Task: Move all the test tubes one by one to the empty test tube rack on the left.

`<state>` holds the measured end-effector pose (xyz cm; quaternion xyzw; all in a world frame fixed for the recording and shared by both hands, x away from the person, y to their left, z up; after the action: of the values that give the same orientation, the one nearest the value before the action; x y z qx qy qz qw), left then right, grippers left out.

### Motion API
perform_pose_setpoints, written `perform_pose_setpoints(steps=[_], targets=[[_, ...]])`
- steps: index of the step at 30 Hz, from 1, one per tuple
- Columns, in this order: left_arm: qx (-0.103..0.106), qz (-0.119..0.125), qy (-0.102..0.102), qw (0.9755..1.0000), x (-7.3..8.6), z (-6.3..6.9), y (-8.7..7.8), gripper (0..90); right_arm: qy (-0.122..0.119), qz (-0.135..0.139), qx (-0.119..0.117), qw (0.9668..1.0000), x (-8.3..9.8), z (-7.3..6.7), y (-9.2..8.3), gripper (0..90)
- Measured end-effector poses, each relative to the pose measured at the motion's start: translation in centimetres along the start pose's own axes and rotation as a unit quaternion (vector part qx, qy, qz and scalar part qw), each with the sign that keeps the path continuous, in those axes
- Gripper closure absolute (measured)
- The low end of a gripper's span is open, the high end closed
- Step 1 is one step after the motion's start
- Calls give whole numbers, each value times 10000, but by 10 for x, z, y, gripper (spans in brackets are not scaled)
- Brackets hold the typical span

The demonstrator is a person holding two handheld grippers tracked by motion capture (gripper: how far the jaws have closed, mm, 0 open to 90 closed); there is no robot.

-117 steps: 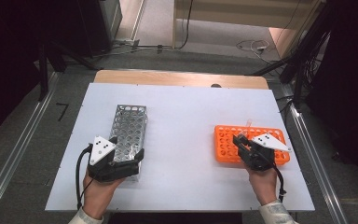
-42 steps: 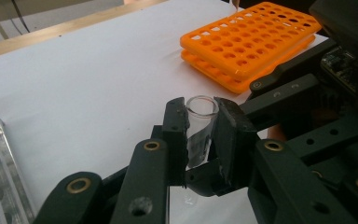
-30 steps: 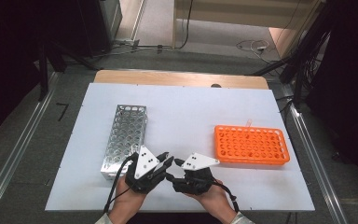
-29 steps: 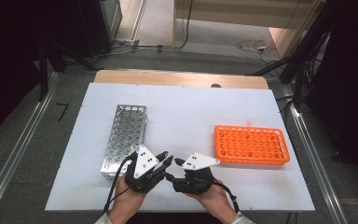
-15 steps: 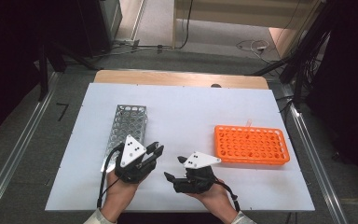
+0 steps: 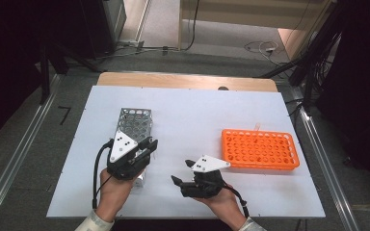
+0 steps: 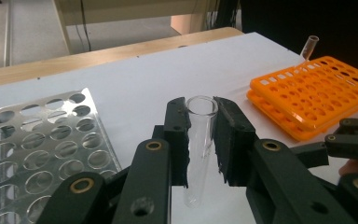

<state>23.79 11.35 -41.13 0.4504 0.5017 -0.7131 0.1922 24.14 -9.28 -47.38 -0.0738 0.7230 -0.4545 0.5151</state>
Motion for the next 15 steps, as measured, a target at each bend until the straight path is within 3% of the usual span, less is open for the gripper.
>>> perform_pose_setpoints(steps=[15], targets=[[-391,147,-201,9989,-4,-24,-7,751,15,12,12,10000,0,1,-1,303]])
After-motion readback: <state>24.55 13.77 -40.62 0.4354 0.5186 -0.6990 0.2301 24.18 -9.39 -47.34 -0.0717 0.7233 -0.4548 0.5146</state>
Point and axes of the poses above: each handheld gripper's, and its own axes: y roughly forward along the jaws, x roughly out of its underside, z roughly to its right, the point moved 3 cm from there along y, roughly forward along the jaws, and after that the axes turned 11 degrees about -z, right-handed, at the moved point
